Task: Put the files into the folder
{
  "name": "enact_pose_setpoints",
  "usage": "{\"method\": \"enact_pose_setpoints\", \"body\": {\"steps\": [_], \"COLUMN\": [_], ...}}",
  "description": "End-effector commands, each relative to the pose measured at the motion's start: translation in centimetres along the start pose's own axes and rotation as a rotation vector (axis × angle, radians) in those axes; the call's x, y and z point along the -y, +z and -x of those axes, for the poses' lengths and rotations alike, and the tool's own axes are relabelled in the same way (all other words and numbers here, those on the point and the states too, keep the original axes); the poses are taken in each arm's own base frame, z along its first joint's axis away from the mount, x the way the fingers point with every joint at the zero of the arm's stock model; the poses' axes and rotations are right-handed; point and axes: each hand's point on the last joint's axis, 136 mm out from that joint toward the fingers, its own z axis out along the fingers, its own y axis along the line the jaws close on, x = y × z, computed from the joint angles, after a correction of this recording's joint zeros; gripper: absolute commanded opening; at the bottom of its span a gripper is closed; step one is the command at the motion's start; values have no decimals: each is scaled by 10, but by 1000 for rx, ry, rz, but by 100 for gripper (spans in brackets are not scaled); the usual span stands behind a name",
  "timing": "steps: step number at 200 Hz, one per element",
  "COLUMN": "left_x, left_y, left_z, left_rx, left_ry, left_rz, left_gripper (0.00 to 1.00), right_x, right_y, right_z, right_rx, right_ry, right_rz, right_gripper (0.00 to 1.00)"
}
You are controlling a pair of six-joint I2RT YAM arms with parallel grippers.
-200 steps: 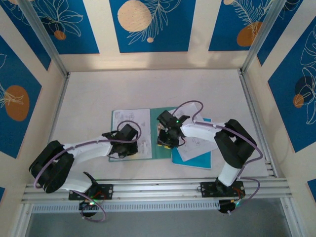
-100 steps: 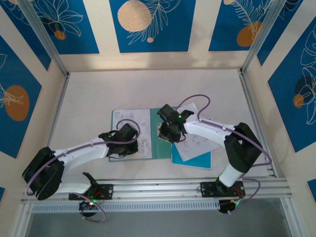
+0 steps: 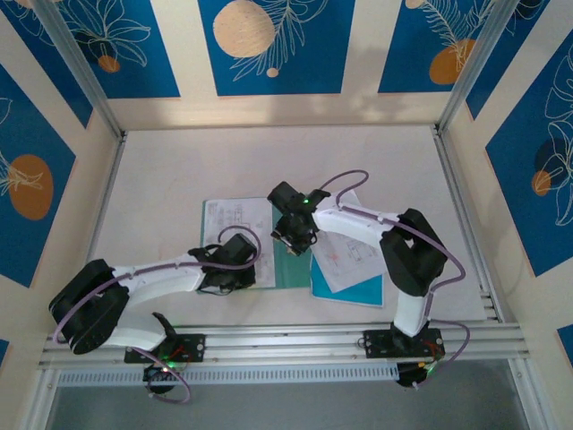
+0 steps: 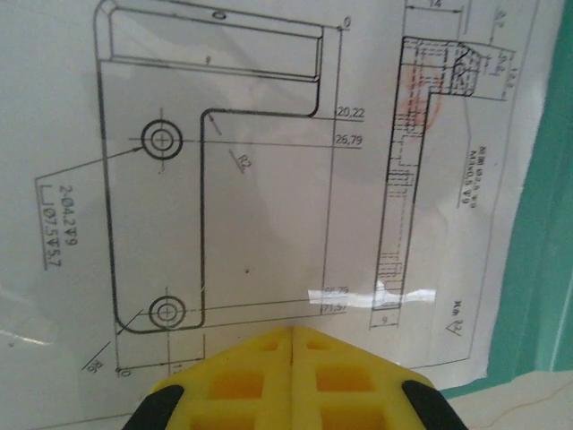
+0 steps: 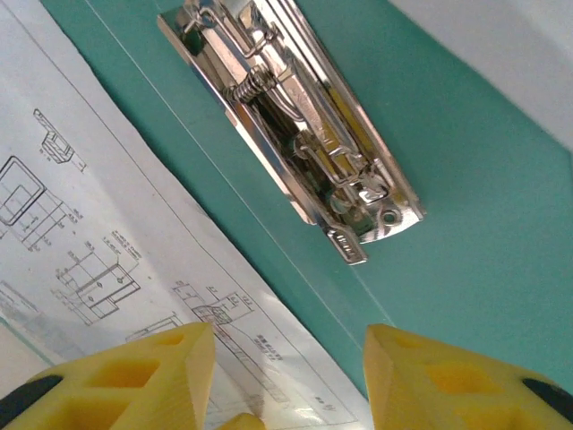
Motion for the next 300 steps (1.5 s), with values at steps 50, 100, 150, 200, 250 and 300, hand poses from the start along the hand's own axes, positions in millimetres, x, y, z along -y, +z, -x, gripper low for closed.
{"method": "enact_pose_setpoints", "body": {"steps": [50,100,150,200,250,300], "left_x": [-12,-13,-14,-14,-16,-21], "left_y": [3,2,1,1,0,-2], "left_z": [-9,-8,-8,-8,-9,-9], "left_rx": [-5,-2,1,0,1,5], "left_ry": [-7,-7,-8,-7,-7,-17], "left_rz": [26,30,32,37,44,64], "left_gripper": [0,0,0,0,0,0], "right_x": [1,-1,-3,-1,7,19], "right_y": [16,24,33,37,44,48], "right_z": [2,2,2,6,8,10], "right_rx": [58,80,95,116,120,127], "right_ry": [113,129,125,115,111,106], "right_rz": [-105,-143,-170,-199,-238,-288], "right_gripper": [52,54,54,54,54,55]}}
